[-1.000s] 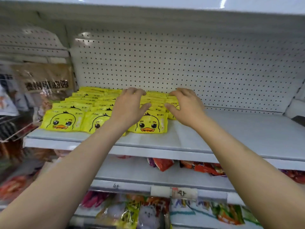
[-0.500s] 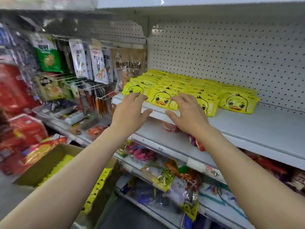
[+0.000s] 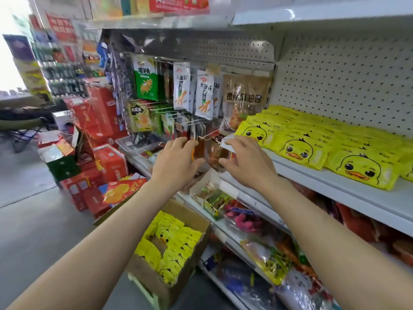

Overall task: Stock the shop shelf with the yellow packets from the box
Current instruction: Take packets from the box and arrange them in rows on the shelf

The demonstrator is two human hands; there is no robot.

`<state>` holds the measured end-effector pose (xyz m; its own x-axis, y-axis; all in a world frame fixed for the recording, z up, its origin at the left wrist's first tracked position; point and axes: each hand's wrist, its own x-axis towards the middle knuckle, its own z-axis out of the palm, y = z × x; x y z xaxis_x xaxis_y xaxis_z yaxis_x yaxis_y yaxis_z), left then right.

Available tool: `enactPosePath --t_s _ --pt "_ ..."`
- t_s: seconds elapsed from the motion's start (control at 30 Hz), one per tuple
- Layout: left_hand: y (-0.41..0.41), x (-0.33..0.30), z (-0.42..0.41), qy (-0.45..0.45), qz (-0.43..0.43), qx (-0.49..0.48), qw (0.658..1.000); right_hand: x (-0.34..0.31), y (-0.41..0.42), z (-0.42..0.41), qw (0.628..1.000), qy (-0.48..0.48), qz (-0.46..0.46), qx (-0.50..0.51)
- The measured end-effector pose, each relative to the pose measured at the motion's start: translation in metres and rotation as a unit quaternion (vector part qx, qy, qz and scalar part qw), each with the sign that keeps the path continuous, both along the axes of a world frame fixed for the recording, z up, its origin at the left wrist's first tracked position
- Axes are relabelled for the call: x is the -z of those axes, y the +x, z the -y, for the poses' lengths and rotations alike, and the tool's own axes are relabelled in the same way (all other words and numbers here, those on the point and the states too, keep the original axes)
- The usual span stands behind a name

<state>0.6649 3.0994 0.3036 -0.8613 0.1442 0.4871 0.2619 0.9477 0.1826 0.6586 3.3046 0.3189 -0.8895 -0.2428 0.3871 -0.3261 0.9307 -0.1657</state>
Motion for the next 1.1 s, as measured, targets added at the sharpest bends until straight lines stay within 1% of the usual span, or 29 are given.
enactPosePath --t_s 0.13,0.27,0.4,0.57,0.73,0.8,0.9,1.0,1.1 --pt "-0.044 0.017 0.057 0.003 0.007 0.001 1.000 0.015 -0.044 0.059 1.000 0.014 0.015 -0.006" --pt "-0.102 0.039 0.113 -0.011 0.021 0.013 1.000 0.035 -0.095 0.119 0.998 0.028 0.051 0.010" --pt "-0.159 0.068 0.163 -0.027 0.066 0.028 0.997 0.066 -0.147 0.173 0.996 0.029 0.087 0.024" --pt "-0.207 0.126 0.207 -0.033 0.138 0.053 0.988 0.130 -0.196 0.219 0.987 0.024 0.155 0.033" --pt "-0.230 0.207 0.232 -0.020 0.229 0.057 0.972 0.221 -0.222 0.239 0.968 0.016 0.250 0.031" --pt "-0.233 0.246 0.240 -0.019 0.273 0.056 0.960 0.262 -0.225 0.244 0.952 -0.004 0.305 0.030" --pt "-0.235 0.309 0.249 -0.017 0.352 0.054 0.934 0.326 -0.222 0.248 0.917 -0.024 0.397 0.030" --pt "-0.235 0.371 0.252 0.000 0.446 0.056 0.893 0.389 -0.215 0.247 0.885 -0.029 0.462 0.048" --pt "-0.233 0.423 0.249 0.028 0.532 0.064 0.844 0.441 -0.212 0.244 0.848 -0.063 0.520 0.082"
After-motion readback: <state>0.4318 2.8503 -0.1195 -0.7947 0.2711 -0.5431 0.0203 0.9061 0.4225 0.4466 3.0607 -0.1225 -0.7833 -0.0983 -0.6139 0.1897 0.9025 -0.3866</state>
